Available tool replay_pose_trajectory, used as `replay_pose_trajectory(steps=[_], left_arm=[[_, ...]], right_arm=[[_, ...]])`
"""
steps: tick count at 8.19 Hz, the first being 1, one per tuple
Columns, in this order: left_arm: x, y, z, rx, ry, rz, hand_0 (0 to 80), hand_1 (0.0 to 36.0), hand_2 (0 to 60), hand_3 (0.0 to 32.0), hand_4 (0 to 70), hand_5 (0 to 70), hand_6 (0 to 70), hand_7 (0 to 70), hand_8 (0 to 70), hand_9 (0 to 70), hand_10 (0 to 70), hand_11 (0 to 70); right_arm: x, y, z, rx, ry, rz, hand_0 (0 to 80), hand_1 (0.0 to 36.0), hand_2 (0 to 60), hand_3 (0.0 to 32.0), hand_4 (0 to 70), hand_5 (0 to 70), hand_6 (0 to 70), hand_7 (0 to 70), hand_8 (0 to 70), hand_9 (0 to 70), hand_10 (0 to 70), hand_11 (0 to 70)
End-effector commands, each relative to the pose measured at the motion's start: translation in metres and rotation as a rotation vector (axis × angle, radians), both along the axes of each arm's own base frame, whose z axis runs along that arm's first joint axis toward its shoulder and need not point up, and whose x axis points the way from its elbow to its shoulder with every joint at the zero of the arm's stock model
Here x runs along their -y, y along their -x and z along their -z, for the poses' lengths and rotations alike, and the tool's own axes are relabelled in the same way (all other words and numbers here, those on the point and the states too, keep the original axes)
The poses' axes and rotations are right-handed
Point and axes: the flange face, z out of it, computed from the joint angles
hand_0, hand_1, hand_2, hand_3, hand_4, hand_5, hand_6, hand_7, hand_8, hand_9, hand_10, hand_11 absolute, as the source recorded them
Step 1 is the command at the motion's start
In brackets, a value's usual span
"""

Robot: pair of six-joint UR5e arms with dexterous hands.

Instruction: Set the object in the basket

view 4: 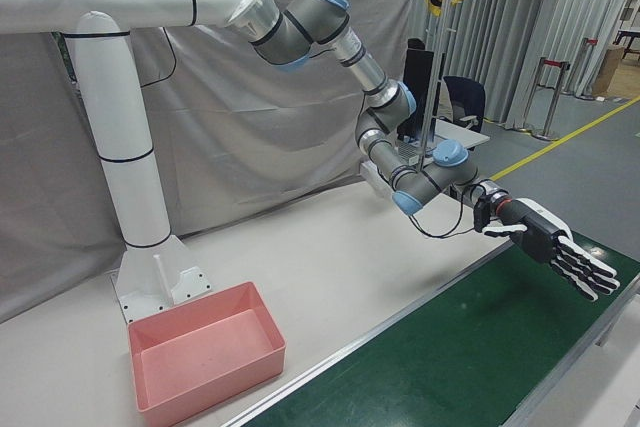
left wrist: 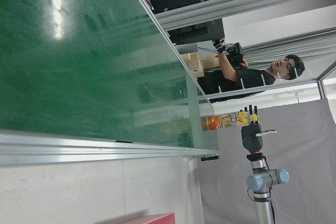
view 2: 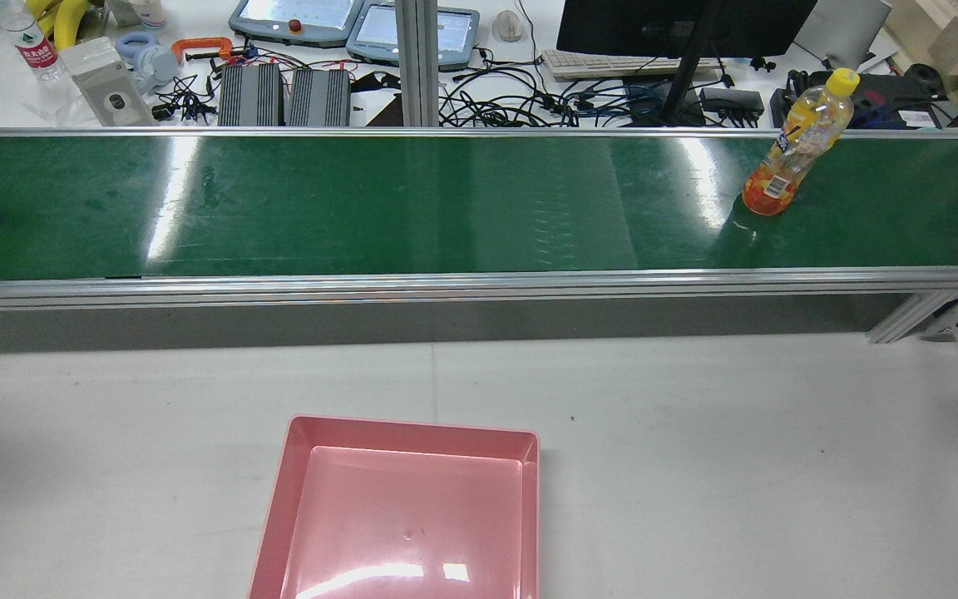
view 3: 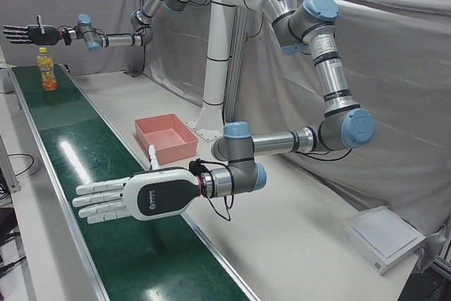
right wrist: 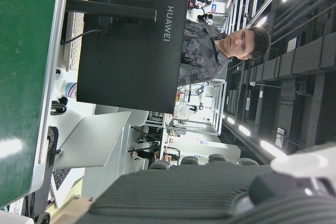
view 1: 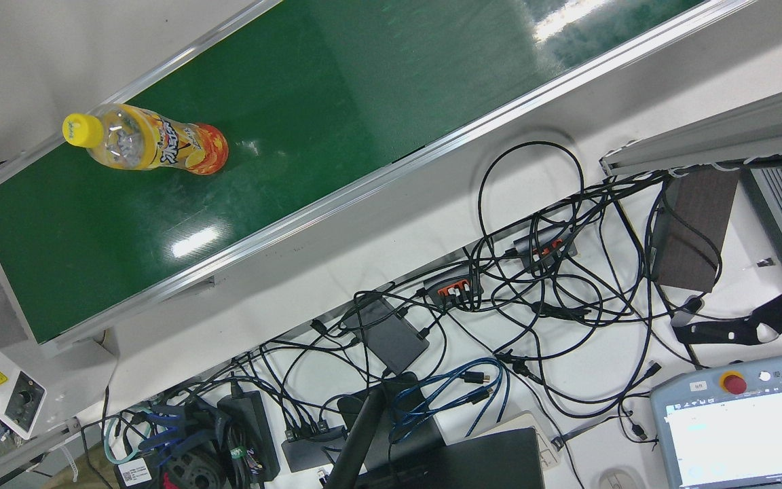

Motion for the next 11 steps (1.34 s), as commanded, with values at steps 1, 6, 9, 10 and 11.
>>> replay_pose_trajectory(steps=[1, 6, 9, 10, 11], left_arm=[[0.0012, -0.0013, 0.0005, 0.000, -0.002, -0.001, 51.6, 9.4, 0.0, 0.0, 1.7, 0.4, 0.0, 0.0, 0.0, 0.0, 3.1, 6.3], [0.0013, 0.0013, 0.0005, -0.002, -0.001, 0.001, 50.5, 11.0, 0.0, 0.0, 2.3, 0.6, 0.0, 0.0, 0.0, 0.0, 3.2, 6.5], [0.0011, 0.0013, 0.0051, -0.006, -0.010, 0.001, 53.7, 14.8, 0.0, 0.0, 0.3, 1.7, 0.0, 0.0, 0.0, 0.2, 3.3, 7.1], [0.0012, 0.0031, 0.0059, -0.007, -0.011, 0.004, 53.8, 14.9, 0.0, 0.0, 0.5, 1.8, 0.0, 0.0, 0.0, 0.1, 3.6, 7.5], [0.0012, 0.0031, 0.0059, -0.007, -0.011, 0.004, 53.0, 14.2, 0.0, 0.0, 1.1, 1.6, 0.0, 0.0, 0.0, 0.0, 3.6, 7.4]], right_arm=[[-0.0002, -0.0008, 0.0003, 0.000, -0.001, -0.002, 0.0, 0.0, 0.0, 0.0, 0.0, 0.0, 0.0, 0.0, 0.0, 0.0, 0.0, 0.0], [-0.0001, -0.0008, 0.0010, 0.000, -0.002, -0.002, 0.0, 0.0, 0.0, 0.0, 0.0, 0.0, 0.0, 0.0, 0.0, 0.0, 0.0, 0.0], [-0.0001, -0.0008, 0.0010, 0.000, -0.002, -0.002, 0.0, 0.0, 0.0, 0.0, 0.0, 0.0, 0.0, 0.0, 0.0, 0.0, 0.0, 0.0], [-0.0001, -0.0008, 0.0010, 0.000, -0.002, -0.002, 0.0, 0.0, 0.0, 0.0, 0.0, 0.0, 0.0, 0.0, 0.0, 0.0, 0.0, 0.0], [-0.0001, -0.0008, 0.0010, 0.000, -0.002, -0.002, 0.0, 0.0, 0.0, 0.0, 0.0, 0.0, 0.0, 0.0, 0.0, 0.0, 0.0, 0.0]])
